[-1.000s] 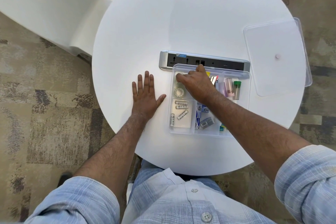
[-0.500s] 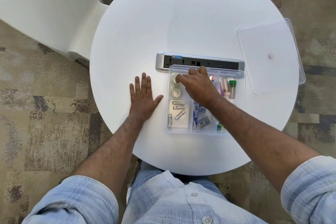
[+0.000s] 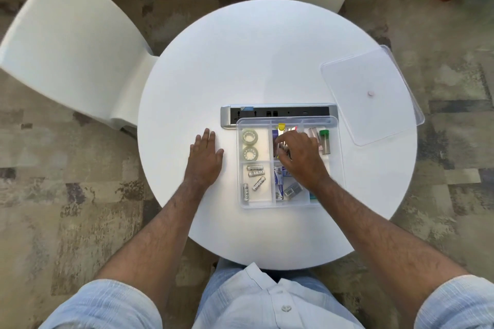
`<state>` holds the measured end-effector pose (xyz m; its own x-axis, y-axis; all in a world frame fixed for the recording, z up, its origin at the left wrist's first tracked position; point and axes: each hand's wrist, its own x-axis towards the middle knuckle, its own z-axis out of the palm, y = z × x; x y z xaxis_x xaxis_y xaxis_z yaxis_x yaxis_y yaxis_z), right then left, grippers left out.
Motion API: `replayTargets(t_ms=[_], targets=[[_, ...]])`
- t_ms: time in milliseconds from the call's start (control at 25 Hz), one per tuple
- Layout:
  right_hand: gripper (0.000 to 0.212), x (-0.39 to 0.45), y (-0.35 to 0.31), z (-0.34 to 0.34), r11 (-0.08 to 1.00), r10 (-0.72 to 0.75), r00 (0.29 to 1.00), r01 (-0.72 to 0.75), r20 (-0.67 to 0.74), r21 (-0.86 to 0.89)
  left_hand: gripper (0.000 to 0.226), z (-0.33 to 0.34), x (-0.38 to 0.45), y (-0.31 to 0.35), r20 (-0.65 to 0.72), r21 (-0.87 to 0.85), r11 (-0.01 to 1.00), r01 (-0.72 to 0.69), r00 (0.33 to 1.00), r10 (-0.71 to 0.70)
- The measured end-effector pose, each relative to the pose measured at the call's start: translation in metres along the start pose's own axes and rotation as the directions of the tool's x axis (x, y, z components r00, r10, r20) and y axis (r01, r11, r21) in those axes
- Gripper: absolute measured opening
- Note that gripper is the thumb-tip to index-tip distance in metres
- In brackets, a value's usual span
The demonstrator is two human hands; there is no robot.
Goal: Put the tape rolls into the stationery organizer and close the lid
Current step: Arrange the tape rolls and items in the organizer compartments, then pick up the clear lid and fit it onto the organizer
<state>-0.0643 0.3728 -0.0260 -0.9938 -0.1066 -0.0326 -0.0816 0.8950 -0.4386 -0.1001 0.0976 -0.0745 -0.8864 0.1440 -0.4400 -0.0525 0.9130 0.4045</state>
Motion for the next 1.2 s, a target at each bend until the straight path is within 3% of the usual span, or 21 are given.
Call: replayTargets(t_ms=[200,360,560,840,1000,1200], targets=[[0.040,-0.023,0.041,-0.015,0.991,0.132,0.991,-0.131,0.019,-0.037,0.061,-0.026,0.007,0.039,-0.128,0.052,0.990,-0.128,0.983,0.134],[0.049,-0.038,0.078,-0.036,0.961,0.253,0.967,-0.255,-0.029,-0.102,0.062,-0.039,0.025,0.086,-0.116,0.096,0.975,-0.199,0.971,0.210],[0.055,-0.053,0.129,-0.054,0.893,0.442,0.895,-0.445,-0.065,-0.060,0.064,-0.036,0.056,0.156,-0.065,0.173,0.942,-0.288,0.951,0.303],[0.058,-0.067,0.199,-0.068,0.747,0.658,0.752,-0.648,-0.029,0.151,0.067,-0.008,0.113,0.264,0.042,0.266,0.867,-0.421,0.904,0.426],[0.056,-0.068,0.221,-0.069,0.623,0.745,0.666,-0.685,-0.020,0.377,0.077,0.014,0.151,0.309,0.129,0.322,0.826,-0.463,0.886,0.446],[0.054,-0.060,0.236,-0.064,0.506,0.802,0.597,-0.694,0.017,0.513,0.083,0.033,0.206,0.349,0.203,0.320,0.831,-0.455,0.890,0.409]])
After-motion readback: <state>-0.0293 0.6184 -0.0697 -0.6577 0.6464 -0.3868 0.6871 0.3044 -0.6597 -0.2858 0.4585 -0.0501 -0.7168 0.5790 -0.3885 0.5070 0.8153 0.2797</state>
